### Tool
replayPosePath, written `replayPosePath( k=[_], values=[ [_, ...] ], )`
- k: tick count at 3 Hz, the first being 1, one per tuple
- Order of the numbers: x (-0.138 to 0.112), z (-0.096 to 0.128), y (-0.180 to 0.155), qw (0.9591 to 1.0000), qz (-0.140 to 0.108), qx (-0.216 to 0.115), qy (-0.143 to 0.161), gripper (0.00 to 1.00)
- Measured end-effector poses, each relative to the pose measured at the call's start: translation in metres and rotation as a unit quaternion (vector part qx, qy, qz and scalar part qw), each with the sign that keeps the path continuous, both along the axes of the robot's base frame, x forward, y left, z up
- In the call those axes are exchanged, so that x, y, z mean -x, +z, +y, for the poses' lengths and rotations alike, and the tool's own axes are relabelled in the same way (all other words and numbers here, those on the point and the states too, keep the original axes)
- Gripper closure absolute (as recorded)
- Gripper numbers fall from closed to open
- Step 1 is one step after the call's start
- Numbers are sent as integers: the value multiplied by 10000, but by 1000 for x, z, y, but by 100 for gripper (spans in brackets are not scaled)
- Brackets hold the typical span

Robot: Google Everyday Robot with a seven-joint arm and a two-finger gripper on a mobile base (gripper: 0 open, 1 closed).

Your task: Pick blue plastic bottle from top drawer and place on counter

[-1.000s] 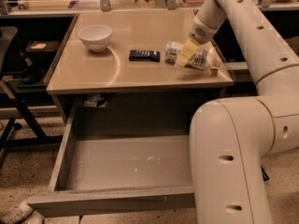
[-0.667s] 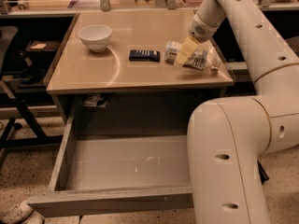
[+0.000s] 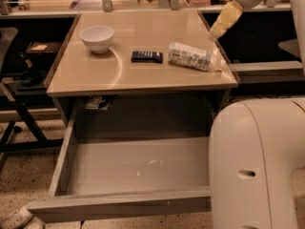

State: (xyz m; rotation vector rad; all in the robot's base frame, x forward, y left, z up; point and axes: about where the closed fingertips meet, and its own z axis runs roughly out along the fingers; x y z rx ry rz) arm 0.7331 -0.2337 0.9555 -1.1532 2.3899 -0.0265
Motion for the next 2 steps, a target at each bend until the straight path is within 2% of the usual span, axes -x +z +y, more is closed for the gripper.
replayPosePath(
  k=[1,2],
  values=[
    [33,-42,71,9968,-491,303,-549,0],
    [26,-41,74,9962,-620,287,-549,0]
  ],
)
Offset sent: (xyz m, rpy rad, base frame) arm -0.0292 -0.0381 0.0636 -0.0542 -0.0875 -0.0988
